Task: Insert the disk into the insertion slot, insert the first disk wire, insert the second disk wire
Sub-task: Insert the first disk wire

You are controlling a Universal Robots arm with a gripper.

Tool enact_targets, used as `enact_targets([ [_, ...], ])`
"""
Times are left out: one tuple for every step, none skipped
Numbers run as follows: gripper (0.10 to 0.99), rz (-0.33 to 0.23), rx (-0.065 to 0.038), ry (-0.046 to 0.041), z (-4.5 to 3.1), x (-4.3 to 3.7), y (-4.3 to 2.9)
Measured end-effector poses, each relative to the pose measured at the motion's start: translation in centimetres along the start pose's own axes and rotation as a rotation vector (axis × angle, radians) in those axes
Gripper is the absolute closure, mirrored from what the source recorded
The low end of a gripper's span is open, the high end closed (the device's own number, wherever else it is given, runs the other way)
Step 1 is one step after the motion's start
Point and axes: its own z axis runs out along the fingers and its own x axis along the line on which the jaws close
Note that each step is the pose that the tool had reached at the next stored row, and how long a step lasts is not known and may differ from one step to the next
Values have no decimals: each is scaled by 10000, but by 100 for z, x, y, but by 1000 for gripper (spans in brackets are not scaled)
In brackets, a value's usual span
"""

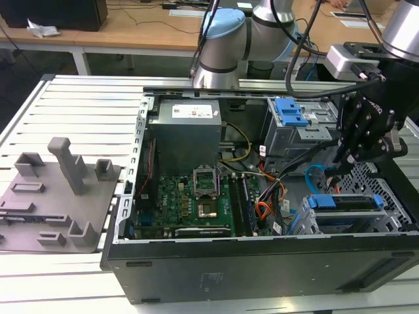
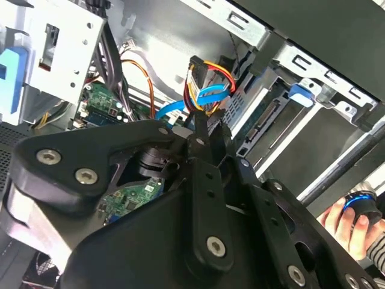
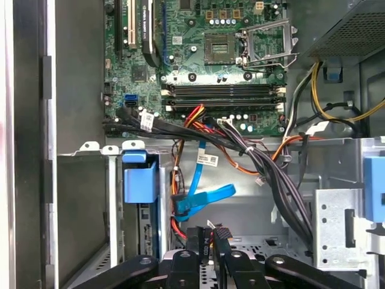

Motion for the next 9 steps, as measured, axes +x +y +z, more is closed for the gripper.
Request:
enact_targets([
  [843,1,1,3,1,-1,2],
  [843,1,2,20,3,-1,3],
  [843,1,4,43,10,-2,3],
  [843,2,4,71,21,-2,2],
  [843,3,5,100,32,-3,2],
  [843,4,5,128,44,-3,2],
  [843,5,6,164,60,-4,2],
  [843,6,7,188,66,-5,2],
  [843,7,7,191,66,-4,2],
])
